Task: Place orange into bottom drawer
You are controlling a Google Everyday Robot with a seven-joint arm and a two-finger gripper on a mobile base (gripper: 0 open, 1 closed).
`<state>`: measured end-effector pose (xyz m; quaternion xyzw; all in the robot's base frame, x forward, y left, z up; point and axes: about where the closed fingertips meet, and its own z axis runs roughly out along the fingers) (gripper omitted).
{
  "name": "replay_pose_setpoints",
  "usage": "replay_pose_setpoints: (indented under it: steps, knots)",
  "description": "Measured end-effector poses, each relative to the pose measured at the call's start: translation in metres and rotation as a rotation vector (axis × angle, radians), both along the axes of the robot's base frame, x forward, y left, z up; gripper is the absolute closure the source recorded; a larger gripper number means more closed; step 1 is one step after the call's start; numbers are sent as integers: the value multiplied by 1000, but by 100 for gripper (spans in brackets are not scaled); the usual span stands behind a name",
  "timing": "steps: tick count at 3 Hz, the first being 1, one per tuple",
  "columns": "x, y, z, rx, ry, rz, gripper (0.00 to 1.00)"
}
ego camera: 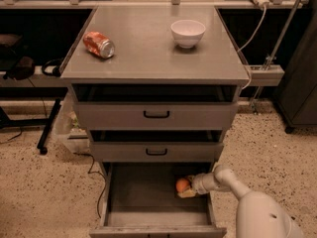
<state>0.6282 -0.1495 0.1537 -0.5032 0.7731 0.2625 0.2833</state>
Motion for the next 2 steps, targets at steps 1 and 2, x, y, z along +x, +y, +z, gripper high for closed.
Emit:
replay_pose_setpoints:
  steps: [1,2]
  knots:
    - [-8,-2,1,-28,-9,9,0]
    - [-8,-2,1,-28,-9,9,0]
